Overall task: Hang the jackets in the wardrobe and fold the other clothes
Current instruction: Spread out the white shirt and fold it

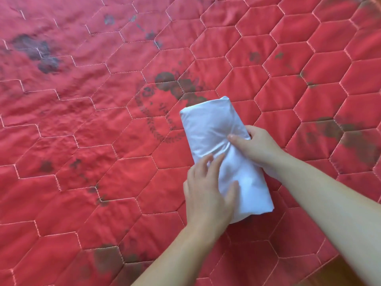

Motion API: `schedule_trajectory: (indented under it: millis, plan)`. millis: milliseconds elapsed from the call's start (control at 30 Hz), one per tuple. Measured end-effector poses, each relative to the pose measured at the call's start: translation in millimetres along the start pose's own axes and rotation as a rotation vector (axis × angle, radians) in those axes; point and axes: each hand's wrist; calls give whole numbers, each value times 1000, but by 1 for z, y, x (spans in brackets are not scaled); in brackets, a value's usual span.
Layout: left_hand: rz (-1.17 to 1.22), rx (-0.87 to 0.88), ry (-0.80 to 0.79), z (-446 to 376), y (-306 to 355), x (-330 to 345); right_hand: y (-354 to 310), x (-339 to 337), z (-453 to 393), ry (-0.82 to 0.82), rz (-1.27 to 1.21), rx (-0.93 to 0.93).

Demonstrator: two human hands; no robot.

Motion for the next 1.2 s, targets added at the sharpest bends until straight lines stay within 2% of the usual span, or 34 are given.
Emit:
schedule_trajectory:
  millis: [100, 200, 267, 367, 433, 500, 567, 633, 700, 733, 767, 833, 867, 933, 1000, 1100, 1200]
  plan:
    - [-3, -25, 10, 13, -7, 14, 6, 2, -2, -58, -138, 60]
    - [79, -103, 58, 14, -17, 19, 11, 14, 3, -57, -294, 134]
    - [86, -108, 25, 11, -23, 8, 8, 28, 10, -30, -462, 220]
    - [-83, -15, -29, -3, -39, -33, -2, 61, 28, 41, -685, 329]
    - [-205, 43, -50, -12, -55, -64, -9, 83, 39, -15, -827, 401]
    - [-337, 56, -78, -15, -66, -79, -12, 99, 44, -68, -861, 397]
    - [-464, 52, -92, -10, -72, -73, -8, 102, 41, 34, -615, 270]
    - [-551, 63, -87, -5, -77, -56, -5, 88, 36, 256, -183, 57]
    - [-578, 75, -52, -1, -85, -41, -10, 69, 34, 444, 130, -252]
    - [-575, 81, -25, 0, -89, -36, -15, 64, 32, 479, 274, -430]
    - [-565, 87, 3, 1, -92, -31, -20, 63, 28, 459, 432, -611]
    - [-525, 87, 52, 1, -92, -24, -25, 70, 15, 291, 727, -953]
    - [-496, 82, 77, 0, -91, -21, -24, 74, 4, 195, 858, -1059]
    - [-455, 78, 124, -2, -90, -15, -20, 76, -22, 62, 1041, -1076]
    - [-436, 81, 152, -4, -93, -12, -18, 73, -43, 23, 1099, -932]
    - [-409, 22, 196, -6, -97, -11, -17, 72, -57, 39, 1089, -814]
    - [-384, -167, 232, 3, -101, -14, -16, 70, -54, 161, 1049, -651]
Point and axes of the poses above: each hand's wrist, its own z-axis away from the middle knuckle, its own x-axis out of the palm, y = z × x, and after that the axes turned 5 degrees about z, right-handed
